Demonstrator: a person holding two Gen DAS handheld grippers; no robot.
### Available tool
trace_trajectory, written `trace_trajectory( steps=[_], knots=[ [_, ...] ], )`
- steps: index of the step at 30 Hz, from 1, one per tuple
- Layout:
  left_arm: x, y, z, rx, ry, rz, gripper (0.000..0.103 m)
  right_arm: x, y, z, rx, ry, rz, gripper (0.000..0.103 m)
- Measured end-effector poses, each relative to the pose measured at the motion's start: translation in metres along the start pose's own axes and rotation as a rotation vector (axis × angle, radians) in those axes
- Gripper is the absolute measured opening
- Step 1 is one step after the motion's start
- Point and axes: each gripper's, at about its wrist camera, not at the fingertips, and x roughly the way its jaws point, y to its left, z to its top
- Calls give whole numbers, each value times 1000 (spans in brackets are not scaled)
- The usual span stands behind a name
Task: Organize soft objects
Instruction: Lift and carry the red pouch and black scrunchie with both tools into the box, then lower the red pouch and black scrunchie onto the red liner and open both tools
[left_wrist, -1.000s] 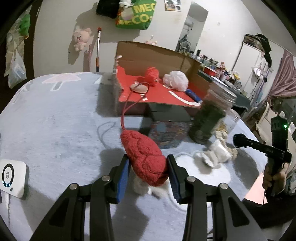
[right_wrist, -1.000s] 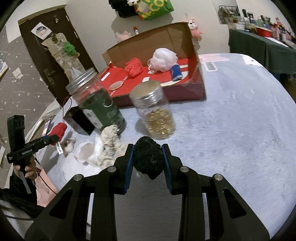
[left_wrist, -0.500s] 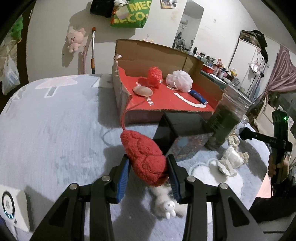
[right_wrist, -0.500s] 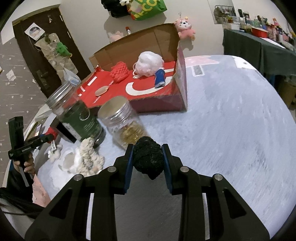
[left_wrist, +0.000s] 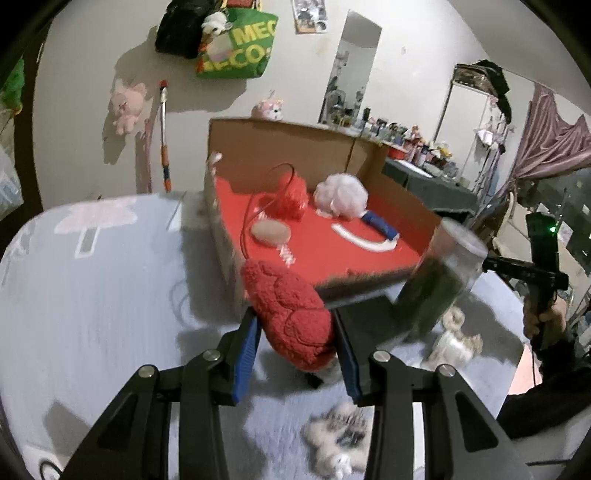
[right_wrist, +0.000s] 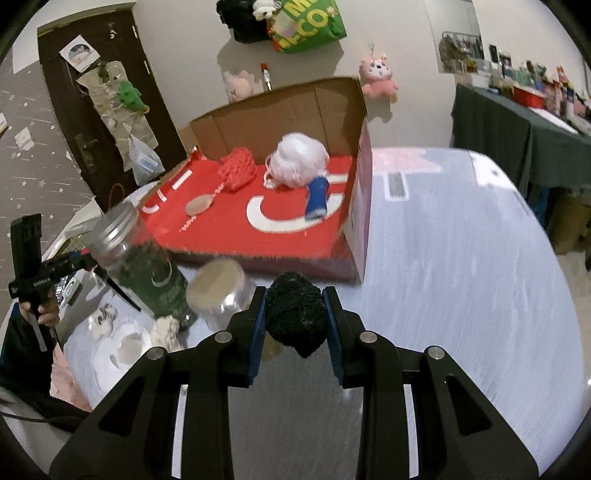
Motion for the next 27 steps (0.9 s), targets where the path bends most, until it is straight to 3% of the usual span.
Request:
trace_trajectory(
  steps=[6,16,22,27],
  knots=[
    [17,-16,34,55,15,-41,42,6,4,28,-46,-11,13,28],
    [74,-38,83,124,125,-76,42,52,16,74,-82,58,91,28],
    [113,-53,107,135,206,-101,42,90,26,105,-90,138,145,28],
    [149,-71,122,180,291,-102,42,137,38,125,-100,259,139,28]
  ],
)
